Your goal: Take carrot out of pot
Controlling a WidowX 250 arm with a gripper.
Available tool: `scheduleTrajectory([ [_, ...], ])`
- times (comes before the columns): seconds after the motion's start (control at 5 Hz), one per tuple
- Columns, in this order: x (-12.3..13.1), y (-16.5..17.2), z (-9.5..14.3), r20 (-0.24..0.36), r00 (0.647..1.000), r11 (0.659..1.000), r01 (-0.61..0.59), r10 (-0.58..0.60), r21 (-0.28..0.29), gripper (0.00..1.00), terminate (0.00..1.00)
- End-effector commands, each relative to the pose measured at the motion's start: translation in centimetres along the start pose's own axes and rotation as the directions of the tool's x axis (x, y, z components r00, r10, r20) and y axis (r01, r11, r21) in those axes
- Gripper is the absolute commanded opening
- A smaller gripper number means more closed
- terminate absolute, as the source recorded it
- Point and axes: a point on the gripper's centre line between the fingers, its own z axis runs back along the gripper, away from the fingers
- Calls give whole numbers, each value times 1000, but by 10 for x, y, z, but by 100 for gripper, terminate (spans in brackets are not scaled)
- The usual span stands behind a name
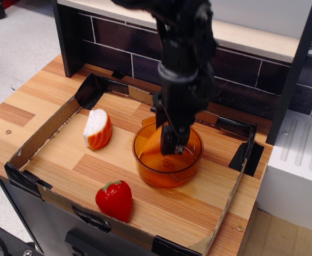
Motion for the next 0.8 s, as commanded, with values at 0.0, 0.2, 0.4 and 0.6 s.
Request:
scheduleTrajectory([
  [0.0, -32, -5, 80, 157, 987, 988, -64, 42, 139, 0, 0],
  [0.2, -67, -1, 66, 69, 997, 991, -54, 46, 123, 0, 0],
  [0.4, -95, 7, 45, -5, 999, 991, -36, 37, 131, 0, 0],
  [0.6, -112, 16, 31, -35, 999, 989, -25, 30, 146, 0, 0],
])
